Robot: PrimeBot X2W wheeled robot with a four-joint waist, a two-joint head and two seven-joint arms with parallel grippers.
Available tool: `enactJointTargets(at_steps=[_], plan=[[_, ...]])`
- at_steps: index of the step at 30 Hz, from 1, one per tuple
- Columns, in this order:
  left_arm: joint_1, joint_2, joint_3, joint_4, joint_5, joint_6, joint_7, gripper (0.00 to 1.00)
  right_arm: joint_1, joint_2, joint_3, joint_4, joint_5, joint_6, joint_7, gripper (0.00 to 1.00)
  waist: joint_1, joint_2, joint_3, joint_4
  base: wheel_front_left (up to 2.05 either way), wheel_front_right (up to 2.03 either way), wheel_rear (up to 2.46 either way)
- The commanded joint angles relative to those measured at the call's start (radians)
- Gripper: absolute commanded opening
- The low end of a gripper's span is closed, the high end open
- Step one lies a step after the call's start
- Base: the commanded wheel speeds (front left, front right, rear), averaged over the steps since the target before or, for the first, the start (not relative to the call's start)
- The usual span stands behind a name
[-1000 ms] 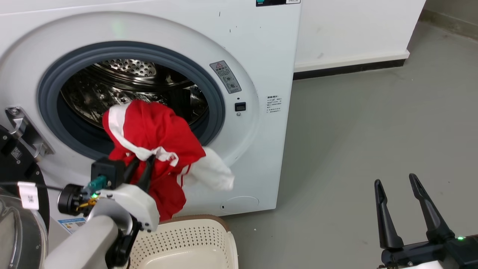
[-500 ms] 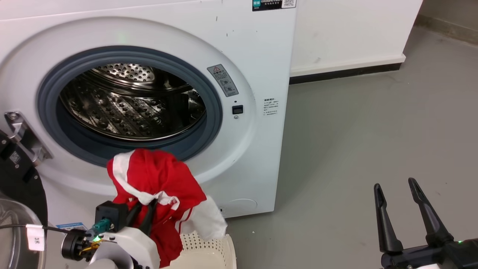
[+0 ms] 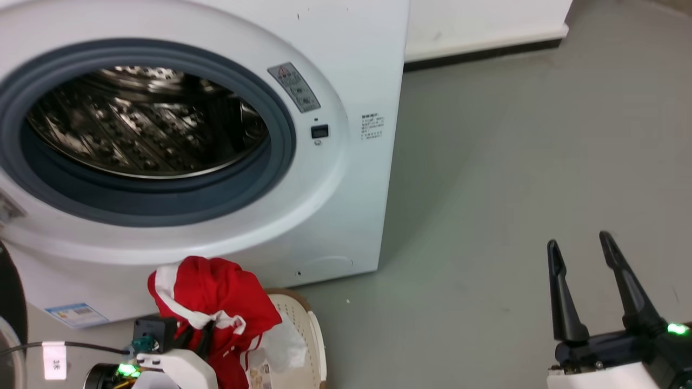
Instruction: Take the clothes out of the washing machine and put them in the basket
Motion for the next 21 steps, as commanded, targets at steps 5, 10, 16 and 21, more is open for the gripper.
enactJointTargets(at_steps=[5,10,16,21], plan=[[-0.074,-0.032,0.006,0.124,0.003,-0.052,-0.007,0.00,-0.066,0.000,-0.006,-0.015,0.013,-0.001,-0.002,1.00,0.0000,0.0000,0.133,-0.028,0.00,0.00,0.00],[-0.132,-0.062,-0.005,0.263,-0.002,-0.105,0.006,0.00,-0.112,0.001,-0.010,-0.022,0.031,-0.001,-0.002,1.00,0.0000,0.0000,0.213,-0.046,0.00,0.00,0.00],[-0.205,-0.095,-0.018,0.405,0.003,-0.156,0.017,0.00,-0.156,0.001,-0.007,-0.034,0.045,-0.001,-0.002,1.00,0.0000,0.0000,0.303,-0.064,0.00,0.00,0.00],[-0.288,-0.116,-0.036,0.503,0.017,-0.183,0.047,0.00,-0.193,0.001,-0.012,-0.048,0.054,-0.001,-0.002,1.00,0.0000,0.0000,0.393,-0.063,0.00,0.00,0.00]])
